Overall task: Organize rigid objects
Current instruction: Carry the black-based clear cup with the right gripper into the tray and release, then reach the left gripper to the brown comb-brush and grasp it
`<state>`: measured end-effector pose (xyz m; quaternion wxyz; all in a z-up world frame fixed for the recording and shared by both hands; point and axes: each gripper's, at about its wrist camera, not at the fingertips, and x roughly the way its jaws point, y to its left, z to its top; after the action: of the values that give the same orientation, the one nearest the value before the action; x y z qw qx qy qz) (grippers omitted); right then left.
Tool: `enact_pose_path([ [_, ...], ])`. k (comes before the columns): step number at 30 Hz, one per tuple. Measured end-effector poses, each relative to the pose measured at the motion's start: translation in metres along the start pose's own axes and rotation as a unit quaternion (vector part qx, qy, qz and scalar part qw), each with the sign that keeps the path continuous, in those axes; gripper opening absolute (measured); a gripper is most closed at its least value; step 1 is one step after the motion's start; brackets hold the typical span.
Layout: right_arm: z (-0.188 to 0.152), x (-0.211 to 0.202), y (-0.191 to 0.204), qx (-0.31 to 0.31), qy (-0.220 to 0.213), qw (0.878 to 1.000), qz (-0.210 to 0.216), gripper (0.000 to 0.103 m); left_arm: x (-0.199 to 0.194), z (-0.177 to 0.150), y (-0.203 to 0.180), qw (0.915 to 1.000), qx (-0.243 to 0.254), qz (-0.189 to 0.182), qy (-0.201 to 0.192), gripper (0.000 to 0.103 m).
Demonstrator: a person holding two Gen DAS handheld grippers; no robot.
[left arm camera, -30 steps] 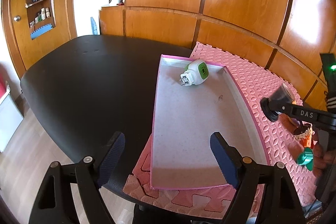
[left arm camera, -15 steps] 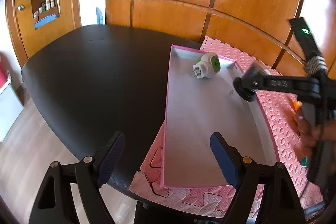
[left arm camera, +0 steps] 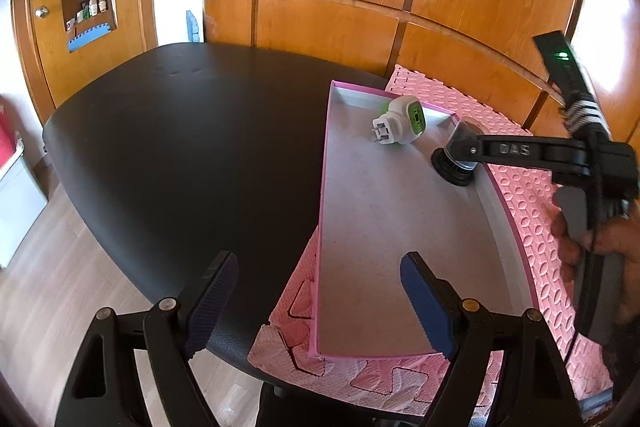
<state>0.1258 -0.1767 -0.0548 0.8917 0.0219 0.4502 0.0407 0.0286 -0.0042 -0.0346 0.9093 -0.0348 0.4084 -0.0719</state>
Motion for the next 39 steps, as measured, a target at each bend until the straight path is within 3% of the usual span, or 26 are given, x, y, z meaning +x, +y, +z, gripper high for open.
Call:
enact_pose_path([
  [14, -0.050, -0.062, -0.012, 0.020, -0.058, 0.998, -0.004, 0.066, -0.014, -0.003, -0.014, 0.9996, 0.024, -0.007, -0.010, 0.084],
  [28, -0.080, -0.115, -0.075, 0.069, -0.093, 0.992, -0.049, 0.066, -0.017, -0.006, -0.035, 0.9986, 0.052, -0.007, -0.010, 0.084],
  [39, -0.098, -0.150, -0.140, 0.121, -0.120, 0.980, -0.101, 0.066, -0.021, -0.009, -0.059, 0.9956, 0.091, -0.015, -0.014, 0.084],
])
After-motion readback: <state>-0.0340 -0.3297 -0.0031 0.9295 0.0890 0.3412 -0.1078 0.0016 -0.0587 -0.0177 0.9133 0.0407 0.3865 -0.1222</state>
